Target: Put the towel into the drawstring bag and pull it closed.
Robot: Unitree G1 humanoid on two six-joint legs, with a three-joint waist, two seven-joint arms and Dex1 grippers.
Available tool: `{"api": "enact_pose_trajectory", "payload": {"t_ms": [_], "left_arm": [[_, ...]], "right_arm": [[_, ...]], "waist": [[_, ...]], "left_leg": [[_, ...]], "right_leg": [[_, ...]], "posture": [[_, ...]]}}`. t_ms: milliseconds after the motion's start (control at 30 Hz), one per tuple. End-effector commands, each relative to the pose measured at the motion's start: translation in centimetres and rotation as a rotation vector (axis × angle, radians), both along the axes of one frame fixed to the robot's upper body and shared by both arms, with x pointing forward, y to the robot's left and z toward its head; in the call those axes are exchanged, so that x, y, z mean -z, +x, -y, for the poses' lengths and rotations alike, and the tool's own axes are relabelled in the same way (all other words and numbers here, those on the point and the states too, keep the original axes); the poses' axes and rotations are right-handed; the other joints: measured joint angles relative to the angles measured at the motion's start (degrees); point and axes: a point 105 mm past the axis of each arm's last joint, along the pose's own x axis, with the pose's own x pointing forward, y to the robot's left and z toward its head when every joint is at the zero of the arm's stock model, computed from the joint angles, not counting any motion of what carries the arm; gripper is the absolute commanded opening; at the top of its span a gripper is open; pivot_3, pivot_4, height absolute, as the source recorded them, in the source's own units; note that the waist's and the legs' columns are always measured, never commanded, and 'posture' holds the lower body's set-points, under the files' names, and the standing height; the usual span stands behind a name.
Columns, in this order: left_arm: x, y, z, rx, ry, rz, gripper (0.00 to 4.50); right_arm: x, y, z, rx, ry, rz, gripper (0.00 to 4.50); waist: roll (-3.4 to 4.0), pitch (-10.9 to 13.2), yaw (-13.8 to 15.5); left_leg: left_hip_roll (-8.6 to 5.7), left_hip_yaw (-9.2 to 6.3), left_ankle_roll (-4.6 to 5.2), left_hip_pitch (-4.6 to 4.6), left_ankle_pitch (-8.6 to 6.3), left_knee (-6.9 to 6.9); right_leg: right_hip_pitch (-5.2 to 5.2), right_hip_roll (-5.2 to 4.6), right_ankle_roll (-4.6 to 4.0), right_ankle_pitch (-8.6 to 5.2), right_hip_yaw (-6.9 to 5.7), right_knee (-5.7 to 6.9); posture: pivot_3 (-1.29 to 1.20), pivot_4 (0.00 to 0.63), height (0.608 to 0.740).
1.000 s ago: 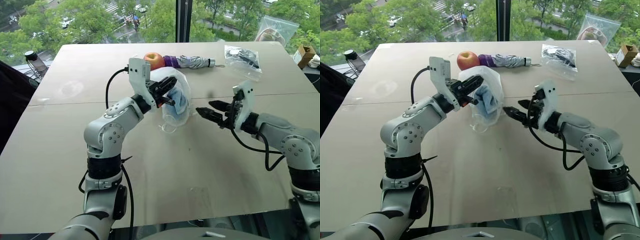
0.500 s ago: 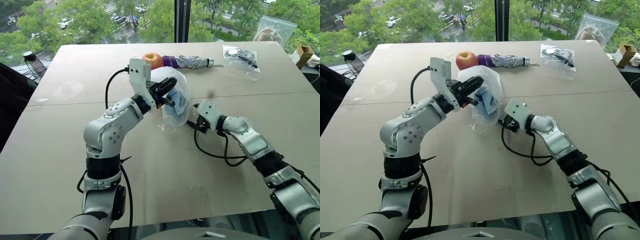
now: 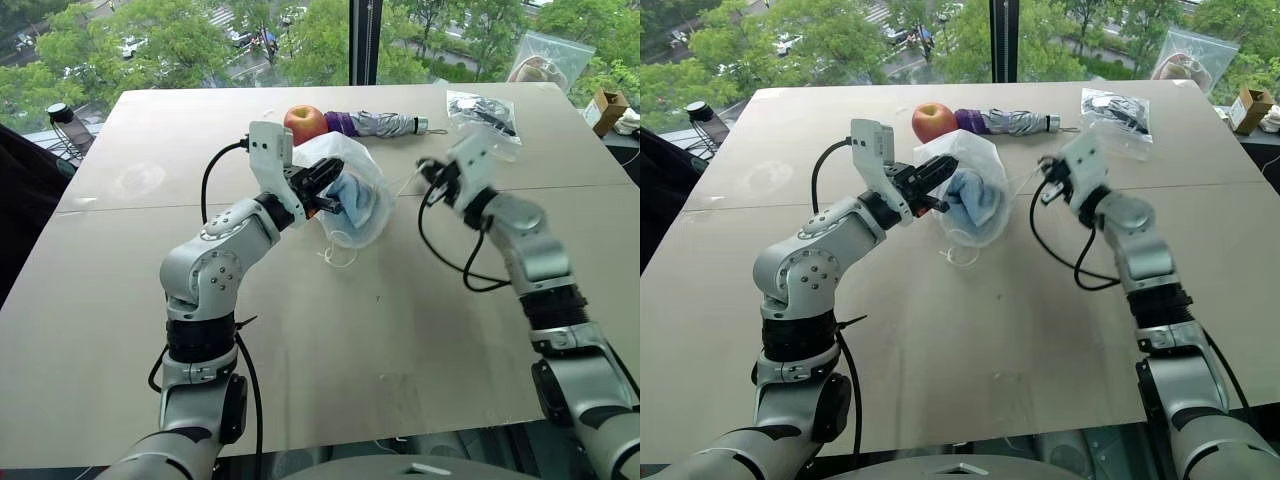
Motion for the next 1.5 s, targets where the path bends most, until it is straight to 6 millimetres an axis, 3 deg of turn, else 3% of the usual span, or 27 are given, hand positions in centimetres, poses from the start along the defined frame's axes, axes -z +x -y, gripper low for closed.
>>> {"api": "enact_pose_trajectory", "payload": {"t_ms": [33, 67, 167, 300, 500, 567, 667, 733, 900, 1100, 1300, 1500], "left_arm": [[-0.4, -0.3, 0.1, 0.027, -0.004, 0.04, 0.0], [-0.5, -0.5, 0.2, 0.046, -0.014, 0.051, 0.0], [-0.3, -0.6, -0.1, 0.052, 0.044, 0.074, 0.87], [-1.3, -1.7, -2.0, 0.066, 0.041, 0.112, 2.71], [-1.7, -4.6, -3.9, 0.195, 0.138, 0.116, 2.71], [-0.1, -5.0, -4.2, 0.212, 0.217, 0.065, 2.71], [4.1, -6.0, -4.6, 0.265, 0.387, -0.05, 2.71], [5.5, -6.3, -4.7, 0.289, 0.451, -0.075, 2.71], [9.6, -4.1, -4.7, 0.227, 0.606, -0.069, 2.71], [12.2, -2.3, -3.3, 0.21, 0.544, -0.078, 2.71], [12.2, -1.1, -2.0, 0.167, 0.46, -0.049, 2.71], [13.1, -1.9, -0.7, 0.215, 0.473, -0.055, 2.71]], "right_arm": [[-2.0, -0.6, 0.1, 0.0, 0.026, 0.021, 0.03], [-2.0, -0.6, 0.2, 0.003, 0.024, 0.013, 0.03], [-1.5, -0.6, 0.2, 0.011, 0.003, -0.012, 0.0], [-0.9, -0.6, 0.1, 0.017, -0.008, -0.045, 0.0], [0.0, -0.7, -0.3, 0.003, -0.01, -0.075, 0.0], [0.0, -0.7, -0.4, -0.001, -0.008, -0.078, 0.0], [0.0, -0.6, -0.6, -0.004, -0.005, -0.079, 0.0], [0.0, -0.6, -0.7, -0.006, -0.004, -0.08, 0.0], [0.1, -0.8, -0.9, -0.014, -0.005, -0.085, 0.0], [0.0, -0.8, -0.7, -0.008, -0.009, -0.083, 0.0], [0.1, -1.0, -0.6, -0.003, -0.004, -0.087, 0.0], [0.5, -1.1, -0.6, -0.003, -0.004, -0.097, 0.0]], "waist": [[0.0, 0.0, 0.0], [0.0, 0.0, 0.0], [0.0, 0.0, 0.0], [0.0, 0.0, 0.0], [0.01, 0.0, -0.2], [0.01, 0.0, -0.1], [0.01, 0.0, -0.1], [0.02, 0.0, 0.0], [0.03, 0.0, 0.2], [0.03, 0.0, 0.1], [0.03, 0.0, 0.1], [0.03, 0.0, 0.2]], "left_leg": [[0.0, 0.0, 0.0, 0.02, 0.0, 0.0], [-0.01, -0.01, 0.01, 0.03, 0.0, 0.0], [-0.03, 0.0, 0.01, 0.02, -0.01, 0.0], [-0.04, 0.02, 0.01, 0.01, 0.0, 0.02], [0.04, 0.01, -0.04, -0.04, 0.02, 0.0], [0.03, 0.03, -0.02, -0.05, 0.02, 0.01], [0.0, 0.1, 0.01, -0.01, 0.0, 0.0], [0.0, 0.1, 0.16, 0.0, -0.09, 0.0], [-0.04, 0.08, 0.17, 0.02, -0.09, 0.02], [-0.06, 0.12, 0.18, -0.05, -0.09, 0.03], [-0.04, 0.11, 0.19, -0.05, -0.1, 0.05], [-0.03, 0.09, 0.2, -0.03, -0.1, 0.1]], "right_leg": [[0.0, 0.03, 0.0, 0.0, 0.0, 0.03], [0.0, 0.06, -0.01, 0.0, -0.01, 0.06], [-0.03, 0.07, -0.02, -0.01, -0.01, 0.12], [-0.04, 0.07, -0.01, -0.01, 0.01, 0.12], [-0.12, 0.09, -0.01, -0.01, 0.0, 0.09], [-0.11, 0.06, -0.01, -0.02, 0.02, 0.09], [-0.11, 0.04, -0.01, -0.02, 0.09, 0.09], [-0.11, 0.04, -0.02, -0.02, 0.08, 0.11], [-0.1, 0.04, -0.04, -0.02, 0.04, 0.18], [-0.16, 0.08, -0.02, -0.02, 0.04, 0.15], [-0.16, 0.08, -0.02, -0.01, 0.04, 0.19], [-0.15, 0.07, -0.01, -0.01, 0.04, 0.27]], "posture": [[0.0, 0.15, 0.74], [0.0, 0.15, 0.74], [0.0, 0.15, 0.74], [0.0, 0.15, 0.74], [0.0, 0.15, 0.74], [0.0, 0.15, 0.74], [0.0, 0.15, 0.74], [0.0, 0.15, 0.74], [0.0, 0.15, 0.74], [0.0, 0.15, 0.74], [0.0, 0.15, 0.74], [0.0, 0.15, 0.74]]}}
